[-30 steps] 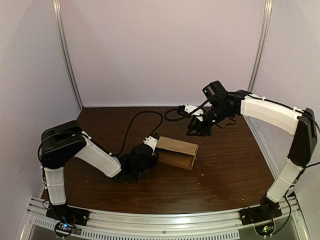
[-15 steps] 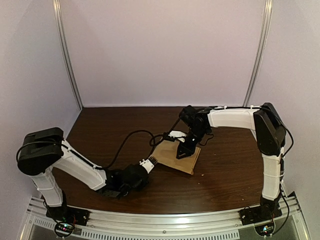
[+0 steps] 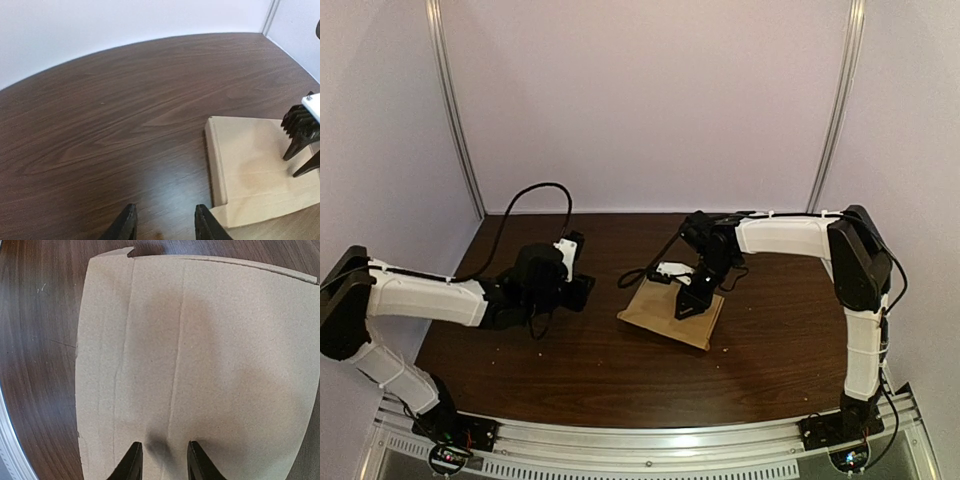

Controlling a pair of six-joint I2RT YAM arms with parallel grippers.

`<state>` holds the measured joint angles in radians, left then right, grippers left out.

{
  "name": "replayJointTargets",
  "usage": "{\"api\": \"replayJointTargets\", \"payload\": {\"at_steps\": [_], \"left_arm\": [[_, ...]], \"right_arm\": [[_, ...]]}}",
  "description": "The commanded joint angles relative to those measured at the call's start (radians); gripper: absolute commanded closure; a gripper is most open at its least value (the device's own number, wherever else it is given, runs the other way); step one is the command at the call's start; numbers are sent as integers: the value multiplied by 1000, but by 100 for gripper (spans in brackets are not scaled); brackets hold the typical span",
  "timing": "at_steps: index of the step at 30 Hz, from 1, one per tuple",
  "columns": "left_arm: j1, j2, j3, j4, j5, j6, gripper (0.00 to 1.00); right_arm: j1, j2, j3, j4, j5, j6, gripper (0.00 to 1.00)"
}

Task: Fold the paper box

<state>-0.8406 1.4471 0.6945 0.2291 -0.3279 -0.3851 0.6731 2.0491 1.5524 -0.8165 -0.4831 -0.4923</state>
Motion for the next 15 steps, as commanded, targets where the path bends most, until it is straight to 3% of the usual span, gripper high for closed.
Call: {"api": "replayJointTargets", "payload": {"at_steps": [1, 6, 13, 15], "left_arm": [[26, 207, 231, -138, 363, -45, 58], [28, 344, 334, -144, 502, -73, 56], [28, 514, 388, -148, 461, -79, 58], [28, 615, 442, -166, 427, -92, 64]], "right_arm": [[3, -19, -18, -25, 22, -14, 69], [3, -19, -18, -29, 22, -14, 69], [6, -18, -21, -37, 30, -34, 69], [7, -15, -23, -40, 38, -39, 69]]}}
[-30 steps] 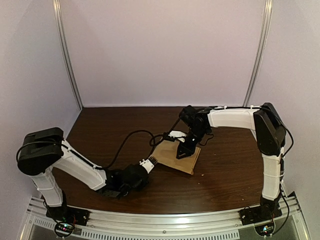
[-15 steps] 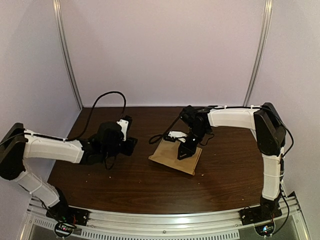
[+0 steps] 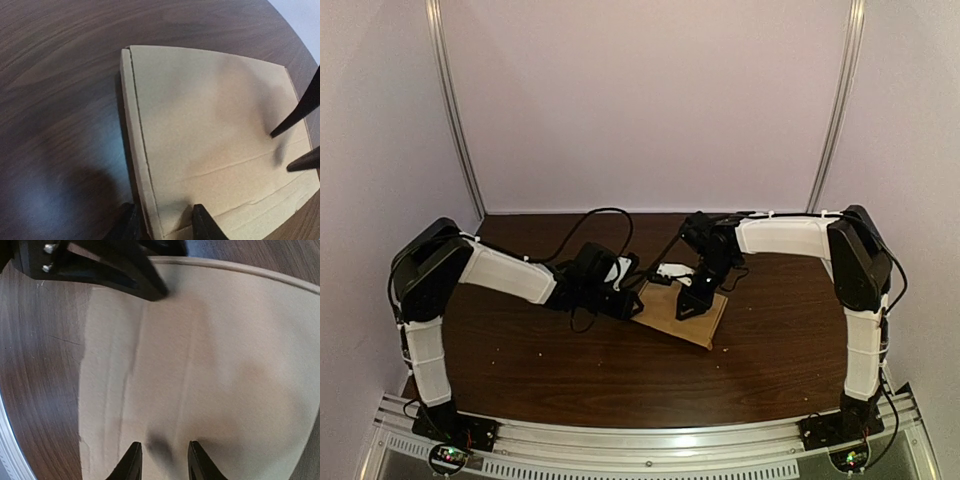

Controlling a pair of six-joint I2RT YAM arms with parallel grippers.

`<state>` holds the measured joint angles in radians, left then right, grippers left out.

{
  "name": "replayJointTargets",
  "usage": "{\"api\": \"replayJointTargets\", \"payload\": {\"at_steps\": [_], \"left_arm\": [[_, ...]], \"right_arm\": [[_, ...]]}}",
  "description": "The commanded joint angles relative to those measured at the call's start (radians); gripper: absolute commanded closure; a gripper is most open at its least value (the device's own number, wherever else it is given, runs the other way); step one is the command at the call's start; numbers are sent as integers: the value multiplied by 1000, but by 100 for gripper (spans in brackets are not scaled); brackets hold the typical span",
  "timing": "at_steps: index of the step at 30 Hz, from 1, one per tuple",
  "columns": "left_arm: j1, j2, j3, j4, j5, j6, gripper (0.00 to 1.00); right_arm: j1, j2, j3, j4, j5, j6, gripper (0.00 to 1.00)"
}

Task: Fold the paper box

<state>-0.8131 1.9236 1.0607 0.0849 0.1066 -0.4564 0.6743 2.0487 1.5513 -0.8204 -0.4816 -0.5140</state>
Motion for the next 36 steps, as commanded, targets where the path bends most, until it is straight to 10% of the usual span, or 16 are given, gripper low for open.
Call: {"api": "replayJointTargets", "payload": {"at_steps": [1, 11, 20, 36], "left_arm": [[0, 173, 100, -28, -13, -26, 67], [0, 104, 11, 49, -21, -90, 76], [0, 77, -23, 58, -8, -158, 77], [0, 51, -63, 75, -15, -198, 80]], "right_arm": [[7, -13, -21, -38, 39, -21, 69], [1, -97, -28, -107, 113, -24, 66], [-93, -329, -166, -99, 227, 279, 44], [-152, -111, -182, -113, 3, 365, 39]]}}
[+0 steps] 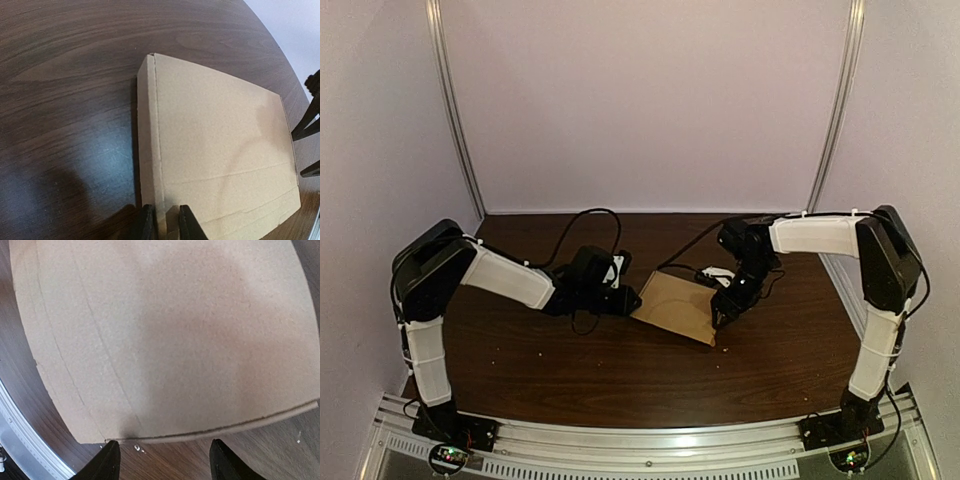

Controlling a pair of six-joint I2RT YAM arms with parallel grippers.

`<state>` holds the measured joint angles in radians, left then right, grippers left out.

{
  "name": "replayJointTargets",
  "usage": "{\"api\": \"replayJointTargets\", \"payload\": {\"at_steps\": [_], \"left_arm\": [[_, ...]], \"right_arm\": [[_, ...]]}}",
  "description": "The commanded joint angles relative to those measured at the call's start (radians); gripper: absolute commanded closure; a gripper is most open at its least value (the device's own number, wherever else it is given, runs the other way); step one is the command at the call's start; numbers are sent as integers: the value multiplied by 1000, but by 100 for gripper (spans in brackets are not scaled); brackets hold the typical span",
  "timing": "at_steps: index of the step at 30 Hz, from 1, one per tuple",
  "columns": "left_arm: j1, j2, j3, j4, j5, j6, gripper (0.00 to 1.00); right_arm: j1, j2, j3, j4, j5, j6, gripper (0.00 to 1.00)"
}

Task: Fold the paper box

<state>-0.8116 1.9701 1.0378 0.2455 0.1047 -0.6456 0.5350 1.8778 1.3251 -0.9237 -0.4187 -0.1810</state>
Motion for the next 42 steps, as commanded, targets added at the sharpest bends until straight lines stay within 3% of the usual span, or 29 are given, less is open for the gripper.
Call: {"api": "replayJointTargets", "payload": {"at_steps": [1, 8, 14, 18, 23, 30, 36, 42], "left_arm": [[-1, 3, -41, -87, -10, -9, 80], [-3, 7, -42, -81, 1, -8, 85], [-3, 35, -30, -89, -5, 3, 90], [-4, 48, -16, -142, -77, 33, 91], [-4, 44, 17, -198, -131, 74, 90], [-4, -155, 40, -232, -174, 168, 73], [-10, -350, 3, -352, -267, 195, 69], [-81, -465, -162, -347, -384, 114, 69]], "right_arm": [[-16, 73, 49, -11, -71, 35, 39], [-32, 103, 62, -9, -107, 47, 38], [-27, 156, 44, -9, 25, 52, 40], [-27, 169, 25, -18, 98, 42, 40], [-27, 168, 34, -43, 70, 24, 41], [-55, 40, 109, -116, -79, 5, 38], [-76, -97, 236, -265, -13, -73, 32], [-82, -70, 273, -106, 100, -209, 32]]}}
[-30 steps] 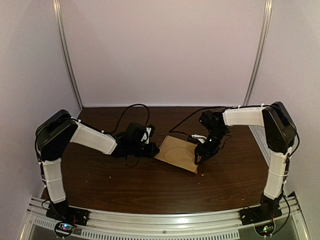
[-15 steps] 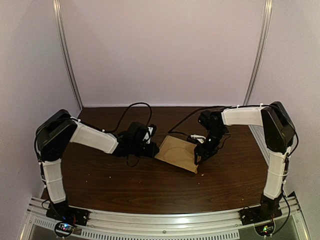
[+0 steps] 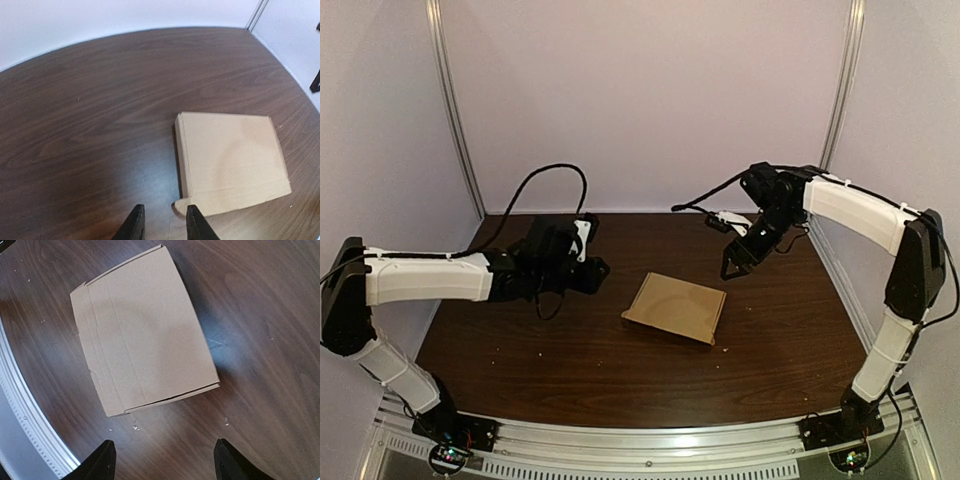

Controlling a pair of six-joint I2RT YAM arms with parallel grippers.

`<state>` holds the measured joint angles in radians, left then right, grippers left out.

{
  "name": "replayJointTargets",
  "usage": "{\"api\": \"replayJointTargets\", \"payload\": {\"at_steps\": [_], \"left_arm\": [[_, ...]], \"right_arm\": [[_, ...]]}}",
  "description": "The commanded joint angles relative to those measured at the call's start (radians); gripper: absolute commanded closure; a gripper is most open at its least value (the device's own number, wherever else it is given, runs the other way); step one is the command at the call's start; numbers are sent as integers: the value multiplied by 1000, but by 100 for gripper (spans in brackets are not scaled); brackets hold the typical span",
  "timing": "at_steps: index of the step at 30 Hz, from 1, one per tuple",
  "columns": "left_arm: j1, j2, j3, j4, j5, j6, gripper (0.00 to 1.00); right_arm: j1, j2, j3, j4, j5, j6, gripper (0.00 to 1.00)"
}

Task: Fold the paper box

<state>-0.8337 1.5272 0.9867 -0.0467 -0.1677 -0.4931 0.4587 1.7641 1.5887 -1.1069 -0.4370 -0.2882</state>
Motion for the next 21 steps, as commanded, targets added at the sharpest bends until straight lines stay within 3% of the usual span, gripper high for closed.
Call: {"api": "replayJointTargets", "payload": {"at_steps": [1, 7, 11, 21], "left_arm": [[-84, -31, -129, -56, -143, -46, 69], [-165, -48, -206, -31, -186, -94, 67], [-174, -40, -247, 0, -135, -69, 67], [-198, -141, -387, 66, -134, -62, 69]], "right_arm": [[-6, 72, 27, 94, 132, -115, 32], [-6, 241, 122, 134, 102, -117, 32], [-6, 325, 131, 143, 27, -101, 34], [-6, 341, 14, 56, -226, -70, 63]]}}
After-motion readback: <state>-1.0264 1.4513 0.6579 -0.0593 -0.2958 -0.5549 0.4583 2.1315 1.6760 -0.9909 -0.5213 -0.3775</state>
